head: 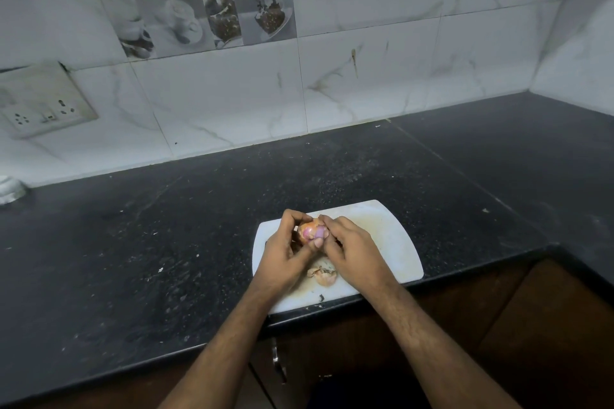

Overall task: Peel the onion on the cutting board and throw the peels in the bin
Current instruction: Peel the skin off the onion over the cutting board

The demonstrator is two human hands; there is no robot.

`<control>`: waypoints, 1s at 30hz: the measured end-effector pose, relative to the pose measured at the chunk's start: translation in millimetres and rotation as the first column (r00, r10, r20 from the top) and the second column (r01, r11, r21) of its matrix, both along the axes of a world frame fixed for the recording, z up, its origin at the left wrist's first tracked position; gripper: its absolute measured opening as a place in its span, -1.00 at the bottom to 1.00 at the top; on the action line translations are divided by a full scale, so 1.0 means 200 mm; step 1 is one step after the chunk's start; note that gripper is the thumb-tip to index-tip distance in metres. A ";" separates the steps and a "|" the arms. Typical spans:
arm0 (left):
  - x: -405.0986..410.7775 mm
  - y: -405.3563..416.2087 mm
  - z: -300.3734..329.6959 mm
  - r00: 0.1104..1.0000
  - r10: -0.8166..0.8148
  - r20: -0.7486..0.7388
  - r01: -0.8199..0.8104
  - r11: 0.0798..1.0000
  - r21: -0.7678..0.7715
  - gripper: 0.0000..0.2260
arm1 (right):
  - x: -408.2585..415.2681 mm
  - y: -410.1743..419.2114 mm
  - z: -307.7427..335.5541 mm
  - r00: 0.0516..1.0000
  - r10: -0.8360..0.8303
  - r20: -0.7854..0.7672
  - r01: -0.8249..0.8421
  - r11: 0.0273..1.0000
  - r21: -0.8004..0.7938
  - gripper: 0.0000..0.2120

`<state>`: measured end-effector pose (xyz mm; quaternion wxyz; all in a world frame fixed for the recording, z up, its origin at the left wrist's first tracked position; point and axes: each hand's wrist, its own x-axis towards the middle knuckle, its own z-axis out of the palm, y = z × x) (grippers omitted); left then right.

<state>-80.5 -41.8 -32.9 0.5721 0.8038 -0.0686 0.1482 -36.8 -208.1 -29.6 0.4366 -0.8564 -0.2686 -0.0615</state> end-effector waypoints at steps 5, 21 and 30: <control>0.00 0.00 0.01 1.000 -0.001 0.028 -0.002 0.995 0.098 -0.76 | 0.02 -0.02 -0.01 0.997 0.009 -0.078 -0.003 0.997 0.076 -0.58; 0.02 0.02 -0.02 0.999 -0.012 -0.046 0.022 0.977 0.212 -0.69 | 0.03 -0.01 0.00 0.975 -0.040 -0.218 0.067 0.991 0.116 -0.69; 0.03 0.01 -0.01 0.997 -0.027 -0.066 0.040 0.979 0.198 -0.68 | 0.02 0.00 0.01 0.970 -0.074 -0.232 0.104 0.987 0.121 -0.71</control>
